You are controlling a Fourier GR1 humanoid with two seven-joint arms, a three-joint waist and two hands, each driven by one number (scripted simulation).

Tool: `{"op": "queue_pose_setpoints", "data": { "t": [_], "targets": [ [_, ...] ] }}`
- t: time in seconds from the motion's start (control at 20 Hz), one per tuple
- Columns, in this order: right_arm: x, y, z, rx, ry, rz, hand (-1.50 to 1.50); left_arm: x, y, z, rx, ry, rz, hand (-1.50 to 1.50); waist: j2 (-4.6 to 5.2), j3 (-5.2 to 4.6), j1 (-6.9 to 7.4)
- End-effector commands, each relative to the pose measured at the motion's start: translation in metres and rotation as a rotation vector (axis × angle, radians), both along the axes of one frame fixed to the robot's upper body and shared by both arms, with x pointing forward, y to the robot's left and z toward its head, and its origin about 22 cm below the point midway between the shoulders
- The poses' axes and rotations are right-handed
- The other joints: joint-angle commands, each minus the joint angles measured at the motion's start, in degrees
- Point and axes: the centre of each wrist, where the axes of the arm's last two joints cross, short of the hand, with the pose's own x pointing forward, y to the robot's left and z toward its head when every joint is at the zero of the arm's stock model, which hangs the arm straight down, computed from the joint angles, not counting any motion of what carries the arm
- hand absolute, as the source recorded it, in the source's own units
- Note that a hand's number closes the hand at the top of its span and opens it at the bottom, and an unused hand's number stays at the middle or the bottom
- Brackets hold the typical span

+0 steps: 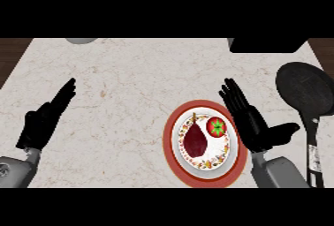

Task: Pick the tomato from the plate and place it in the pan

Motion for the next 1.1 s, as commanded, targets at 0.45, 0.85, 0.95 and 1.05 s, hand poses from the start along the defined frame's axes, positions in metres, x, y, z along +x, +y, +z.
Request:
{"op": "queue_pose_setpoints", "data": {
  "t": [0.45,0.85,0.95,1.05],
  "targets": [
    [0.045,-0.060,0.116,-0.374,-0.729,0.454,1.50,0.014,-0.033,0.018,-0.375,-0.056,0.158,0.00,-0.81,-0.45,-0.93],
    [0.054,-0.172,0.114,-0.682,-0.837,0.481,-1.50,0.005,-0.033,0.019,-0.353,-0.059,0.156,0.00,-0.45,-0.56,0.28],
    [0.067,-0.161,0.120,-0.747,-0.907,0.488,-1.50,0.003,-0.042,0.026,-0.388,-0.033,0.124,0.00,-0.56,-0.58,0.96],
    [0.079,-0.142,0.114,-0.749,-0.914,0.522,-1.50,0.006,-0.040,0.020,-0.369,-0.061,0.153,0.00,-0.65,-0.67,0.30]
  ]
}}
